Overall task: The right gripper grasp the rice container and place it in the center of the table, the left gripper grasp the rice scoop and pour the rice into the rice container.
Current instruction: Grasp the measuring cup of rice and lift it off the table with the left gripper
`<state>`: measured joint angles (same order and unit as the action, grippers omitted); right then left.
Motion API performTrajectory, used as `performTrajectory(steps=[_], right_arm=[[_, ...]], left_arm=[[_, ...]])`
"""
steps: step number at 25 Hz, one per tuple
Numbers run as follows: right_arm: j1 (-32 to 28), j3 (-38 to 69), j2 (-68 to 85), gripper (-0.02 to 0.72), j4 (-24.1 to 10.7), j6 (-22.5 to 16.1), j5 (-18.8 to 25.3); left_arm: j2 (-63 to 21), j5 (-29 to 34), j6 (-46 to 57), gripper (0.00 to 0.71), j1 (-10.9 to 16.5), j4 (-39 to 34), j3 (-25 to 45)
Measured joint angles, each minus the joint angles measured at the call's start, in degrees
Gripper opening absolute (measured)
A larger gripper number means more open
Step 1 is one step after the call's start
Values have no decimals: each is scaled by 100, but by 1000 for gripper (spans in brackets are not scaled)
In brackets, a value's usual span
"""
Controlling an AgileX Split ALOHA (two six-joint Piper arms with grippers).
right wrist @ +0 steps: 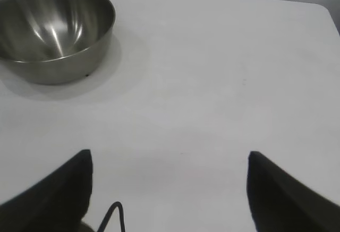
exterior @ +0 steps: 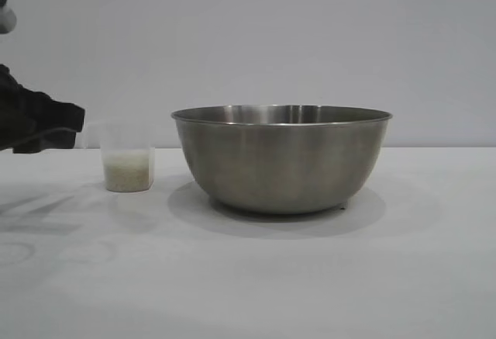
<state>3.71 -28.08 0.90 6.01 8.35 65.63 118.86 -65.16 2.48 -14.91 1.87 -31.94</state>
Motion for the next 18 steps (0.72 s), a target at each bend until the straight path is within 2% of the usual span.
performTrajectory(steps=[18], right_arm=[[0,0,0,566,0,0,0]], left_arm=[[321,0,-26,218,0,-40,-416]])
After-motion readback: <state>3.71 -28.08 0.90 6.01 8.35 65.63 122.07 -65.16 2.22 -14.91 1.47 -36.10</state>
